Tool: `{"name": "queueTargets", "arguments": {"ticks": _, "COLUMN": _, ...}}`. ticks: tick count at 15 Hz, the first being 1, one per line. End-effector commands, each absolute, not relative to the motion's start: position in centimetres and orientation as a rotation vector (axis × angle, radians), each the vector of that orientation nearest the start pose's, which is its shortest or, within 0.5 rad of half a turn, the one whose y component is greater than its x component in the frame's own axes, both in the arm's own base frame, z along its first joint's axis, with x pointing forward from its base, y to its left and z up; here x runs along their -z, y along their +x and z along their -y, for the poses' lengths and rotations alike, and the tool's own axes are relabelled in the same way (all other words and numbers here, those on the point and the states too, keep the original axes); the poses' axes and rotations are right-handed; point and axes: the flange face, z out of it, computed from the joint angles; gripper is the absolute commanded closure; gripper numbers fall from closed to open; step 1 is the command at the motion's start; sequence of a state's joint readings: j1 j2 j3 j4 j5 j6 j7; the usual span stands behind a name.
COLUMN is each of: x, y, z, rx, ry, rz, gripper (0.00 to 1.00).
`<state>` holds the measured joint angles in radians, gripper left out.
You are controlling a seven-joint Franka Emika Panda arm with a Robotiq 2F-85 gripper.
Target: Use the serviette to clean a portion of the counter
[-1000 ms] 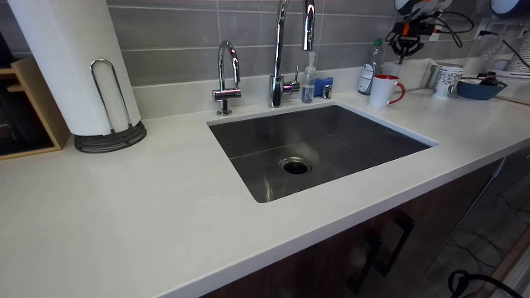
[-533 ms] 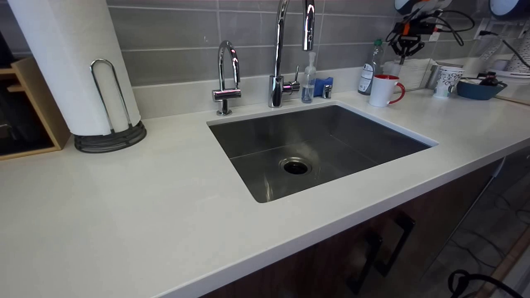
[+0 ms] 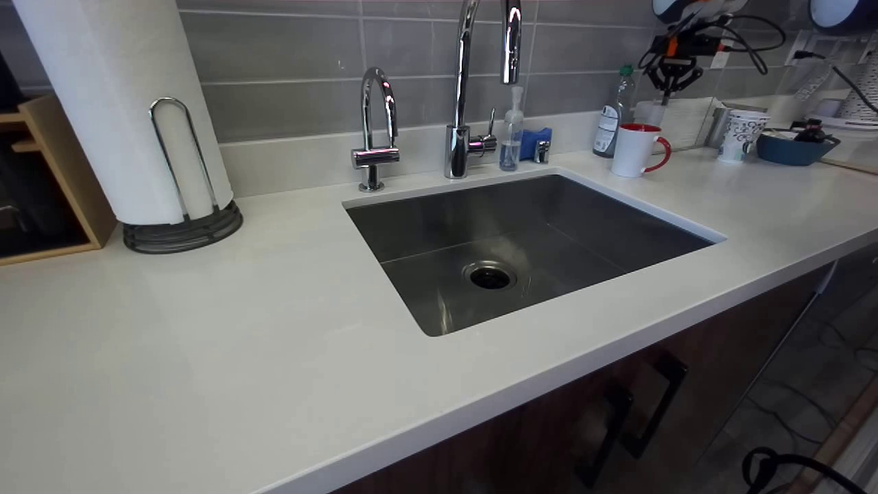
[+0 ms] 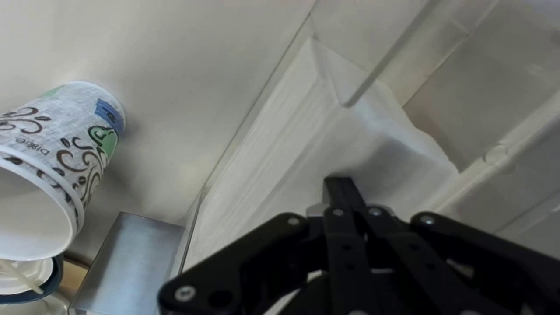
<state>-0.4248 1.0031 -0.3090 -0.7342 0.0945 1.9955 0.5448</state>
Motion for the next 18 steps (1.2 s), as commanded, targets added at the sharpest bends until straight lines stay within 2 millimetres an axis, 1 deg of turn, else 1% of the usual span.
{"name": "queueTargets", "arguments": {"ticks": 1, "x": -40.6, "y": 68.7, "z": 43.8, "rx": 0.509, "ry": -2.767, "rz": -1.801, "gripper": 1.00}}
{"name": "queueTargets", "arguments": {"ticks": 5, "x": -43.1, "y": 68.4, "z": 43.7, "rx": 0.552, "ry": -2.762, "rz": -1.826, "gripper": 1.00}}
{"name": "queueTargets", "arguments": {"ticks": 6, "x": -43.3, "y": 68.3, "z": 43.7, "rx": 0.557, "ry": -2.760, "rz": -1.833, "gripper": 1.00}}
{"name": "queueTargets", "arguments": {"ticks": 9, "x": -43.0, "y": 68.4, "z": 43.7, "rx": 0.546, "ry": -2.744, "rz": -1.823, "gripper": 1.00}}
{"name": "queueTargets", "arguments": {"ticks": 10, "x": -42.7, "y": 68.4, "z": 43.7, "rx": 0.535, "ry": -2.743, "rz": -1.832, "gripper": 0.88}}
{"name": "queueTargets", "arguments": {"ticks": 11, "x": -42.4, "y": 68.5, "z": 43.6, "rx": 0.531, "ry": -2.744, "rz": -1.830, "gripper": 0.82}}
{"name": "queueTargets", "arguments": {"ticks": 12, "x": -42.1, "y": 68.7, "z": 43.4, "rx": 0.519, "ry": -2.745, "rz": -1.827, "gripper": 0.67}}
{"name": "queueTargets", "arguments": {"ticks": 15, "x": -41.2, "y": 69.1, "z": 42.9, "rx": 0.508, "ry": -2.747, "rz": -1.830, "gripper": 0.47}}
{"name": "queueTargets", "arguments": {"ticks": 16, "x": -40.9, "y": 69.3, "z": 42.7, "rx": 0.501, "ry": -2.747, "rz": -1.831, "gripper": 0.38}}
{"name": "queueTargets", "arguments": {"ticks": 18, "x": -40.1, "y": 69.5, "z": 42.4, "rx": 0.484, "ry": -2.742, "rz": -1.845, "gripper": 0.26}}
